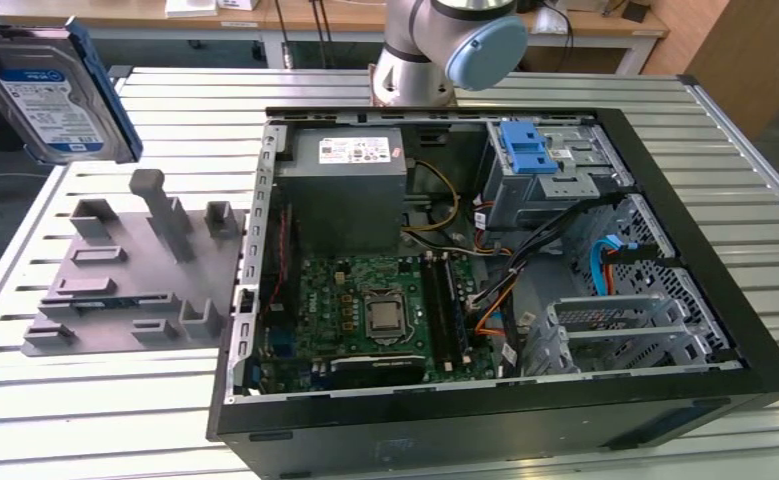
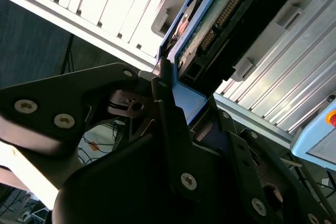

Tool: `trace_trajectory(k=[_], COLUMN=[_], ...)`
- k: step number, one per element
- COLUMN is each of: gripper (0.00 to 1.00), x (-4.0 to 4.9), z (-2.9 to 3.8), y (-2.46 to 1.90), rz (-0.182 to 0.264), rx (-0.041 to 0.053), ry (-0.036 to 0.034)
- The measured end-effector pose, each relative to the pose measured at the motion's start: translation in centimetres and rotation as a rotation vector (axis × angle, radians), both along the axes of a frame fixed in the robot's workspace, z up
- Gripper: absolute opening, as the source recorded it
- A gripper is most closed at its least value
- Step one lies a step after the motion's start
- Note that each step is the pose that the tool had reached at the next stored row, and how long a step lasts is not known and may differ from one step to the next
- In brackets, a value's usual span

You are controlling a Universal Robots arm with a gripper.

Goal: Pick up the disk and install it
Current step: 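Pick up the disk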

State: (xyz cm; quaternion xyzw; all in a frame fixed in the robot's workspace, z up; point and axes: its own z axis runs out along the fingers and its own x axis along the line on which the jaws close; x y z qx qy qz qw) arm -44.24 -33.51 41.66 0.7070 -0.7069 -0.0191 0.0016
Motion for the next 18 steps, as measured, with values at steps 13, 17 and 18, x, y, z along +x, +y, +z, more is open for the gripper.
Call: trace_trajectory(k=[13,17,18], gripper=[0.36,0.36,0.36], x=[0.0,-0.01,-0.01], z=[0.41,0.54,0.59], y=[0.0,0.0,0.0], rz=[0.0,0.0,0.0], rx=[0.0,0.0,0.0], ry=[-0.0001,0.0,-0.0001])
